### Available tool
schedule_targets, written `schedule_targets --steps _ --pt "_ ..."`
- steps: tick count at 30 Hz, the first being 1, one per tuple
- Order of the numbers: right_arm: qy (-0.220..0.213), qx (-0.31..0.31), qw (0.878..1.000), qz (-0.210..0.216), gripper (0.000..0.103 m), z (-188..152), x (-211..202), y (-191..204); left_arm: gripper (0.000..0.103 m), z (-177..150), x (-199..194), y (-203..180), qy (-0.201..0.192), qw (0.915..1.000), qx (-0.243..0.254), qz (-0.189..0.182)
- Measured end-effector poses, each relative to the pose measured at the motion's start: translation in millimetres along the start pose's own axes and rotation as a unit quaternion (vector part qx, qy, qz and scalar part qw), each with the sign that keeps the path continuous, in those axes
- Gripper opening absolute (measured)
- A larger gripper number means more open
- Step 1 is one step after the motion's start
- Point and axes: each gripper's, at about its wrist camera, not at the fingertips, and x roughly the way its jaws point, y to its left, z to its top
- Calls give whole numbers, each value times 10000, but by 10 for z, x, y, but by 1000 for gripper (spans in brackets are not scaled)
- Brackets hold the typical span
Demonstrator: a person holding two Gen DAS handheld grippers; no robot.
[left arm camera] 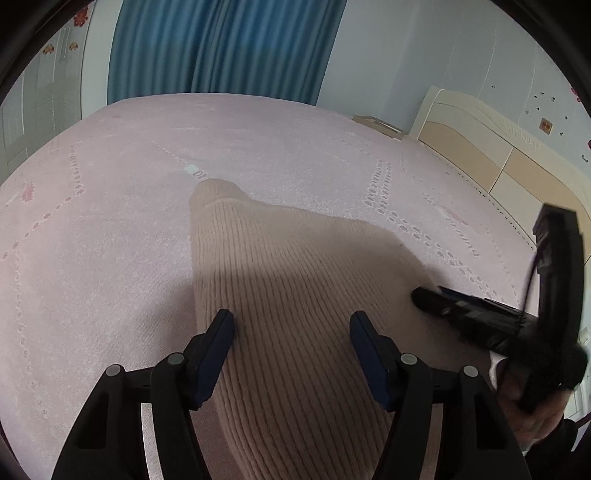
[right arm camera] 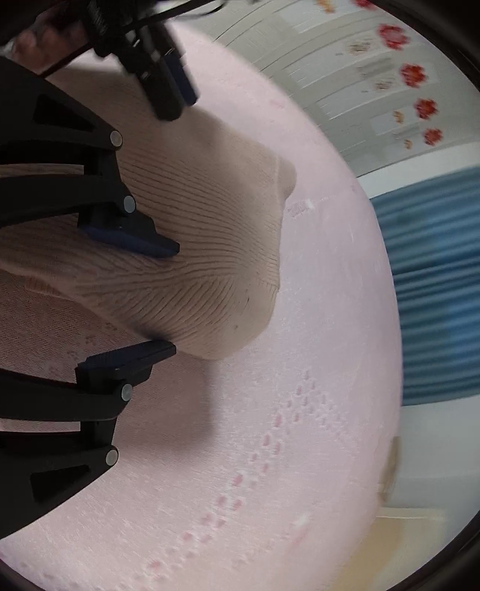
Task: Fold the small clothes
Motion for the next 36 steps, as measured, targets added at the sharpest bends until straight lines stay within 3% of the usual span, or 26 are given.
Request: schedule_targets --steps 3,8,11,17,25,30,34,36 --pt "-64 112 9998 169 46 -64 -172 -29 64 -50 -53 13 21 9999 -6 100" --pt "-239 -474 9986 -53 45 -326 -437 148 65 -179 -145 55 124 9994 -285 142" --pt "-97 -695 9960 -562 45 -487 -477 232 66 -316 -265 75 128 9984 -504 206" --pt "29 -651 9932 -963 45 -921 -745 252 66 -739 -559 42 338 9963 -635 481" --pt "58 -41 9959 -907 44 -1100 -1434 336 66 -1105 -1009 -35 630 9923 -911 558" --pt "4 -176 9953 -957 50 -1068 -1993 626 68 -1051 -1559 -205 419 9918 -1064 561" --pt "-203 -251 9935 -1091 54 -1028 -2445 873 68 -886 -1954 -439 320 9917 -785 969" --pt "-265 -337 9910 -1265 69 -1014 -2630 979 68 -849 -2132 -518 316 9914 -832 956"
